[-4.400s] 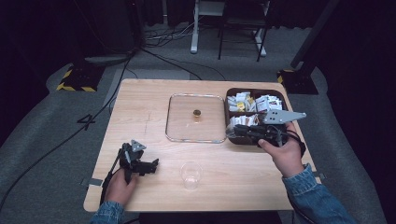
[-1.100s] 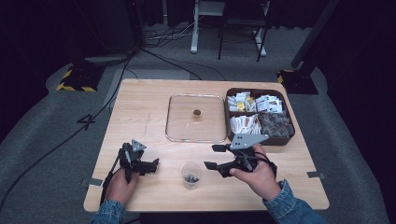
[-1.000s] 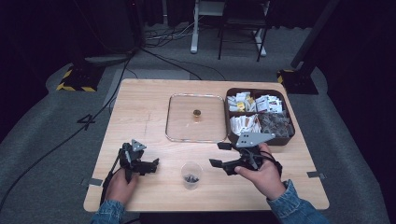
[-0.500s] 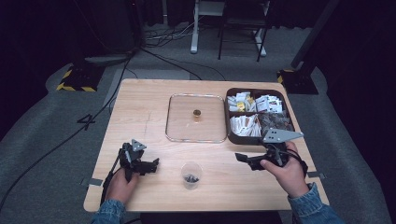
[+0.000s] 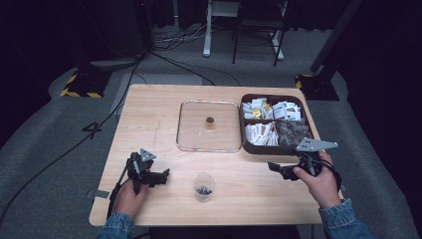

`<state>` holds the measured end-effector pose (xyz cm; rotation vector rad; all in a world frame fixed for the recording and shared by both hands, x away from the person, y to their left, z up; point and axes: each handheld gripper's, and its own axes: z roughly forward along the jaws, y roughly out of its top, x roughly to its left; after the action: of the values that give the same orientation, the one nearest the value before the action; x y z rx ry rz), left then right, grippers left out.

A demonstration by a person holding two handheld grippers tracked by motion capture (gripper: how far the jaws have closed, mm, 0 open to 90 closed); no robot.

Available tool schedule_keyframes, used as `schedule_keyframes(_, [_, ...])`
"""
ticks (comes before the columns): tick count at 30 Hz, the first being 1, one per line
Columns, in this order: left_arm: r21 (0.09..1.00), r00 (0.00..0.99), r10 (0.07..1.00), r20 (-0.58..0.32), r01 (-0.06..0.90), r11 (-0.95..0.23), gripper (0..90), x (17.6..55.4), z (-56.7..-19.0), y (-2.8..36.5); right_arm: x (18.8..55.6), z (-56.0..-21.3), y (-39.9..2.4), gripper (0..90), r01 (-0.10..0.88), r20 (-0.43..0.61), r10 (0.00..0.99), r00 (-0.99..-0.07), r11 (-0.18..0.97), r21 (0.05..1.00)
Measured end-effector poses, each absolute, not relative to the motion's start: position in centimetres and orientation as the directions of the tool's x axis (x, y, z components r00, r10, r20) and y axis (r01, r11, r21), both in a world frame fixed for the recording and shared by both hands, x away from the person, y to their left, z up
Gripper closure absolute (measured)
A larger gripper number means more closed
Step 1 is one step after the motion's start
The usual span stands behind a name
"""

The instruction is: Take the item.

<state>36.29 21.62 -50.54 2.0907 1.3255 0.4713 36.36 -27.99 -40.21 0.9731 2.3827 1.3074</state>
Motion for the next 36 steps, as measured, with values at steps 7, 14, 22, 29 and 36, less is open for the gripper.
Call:
schedule_keyframes(7, [0.662, 0.436, 0.900, -0.024, 0.681, -0.312, 0.0, 36.3, -50.5, 21.6, 37.2, -41.8, -29.5, 20.6, 0.454, 0.074, 0.691, -0.719, 0.386, 0.803])
schedule_keyframes(14, [0.661, 0.436, 0.900, -0.024, 0.682, -0.313, 0.0, 36.3, -50.5, 21.6, 37.7, -45.4, -31.4, 19.1, 0.489, 0.074, 0.723, -0.687, 0.384, 0.784])
schedule_keyframes(22, [0.662, 0.435, 0.900, -0.025, 0.682, -0.312, 0.0, 36.3, -50.5, 21.6, 37.4, -48.0, -32.2, 18.6, 0.539, 0.109, 0.754, -0.648, 0.354, 0.764])
schedule_keyframes(29, [0.662, 0.435, 0.900, -0.025, 0.682, -0.311, 0.0, 36.3, -50.5, 21.6, 37.1, -49.5, -32.5, 17.9, 0.562, 0.128, 0.778, -0.615, 0.318, 0.764])
schedule_keyframes(36, [0.662, 0.436, 0.900, -0.023, 0.681, -0.313, 0.0, 36.3, -50.5, 21.6, 36.9, -50.4, -32.4, 16.4, 0.545, 0.038, 0.789, -0.614, 0.388, 0.743])
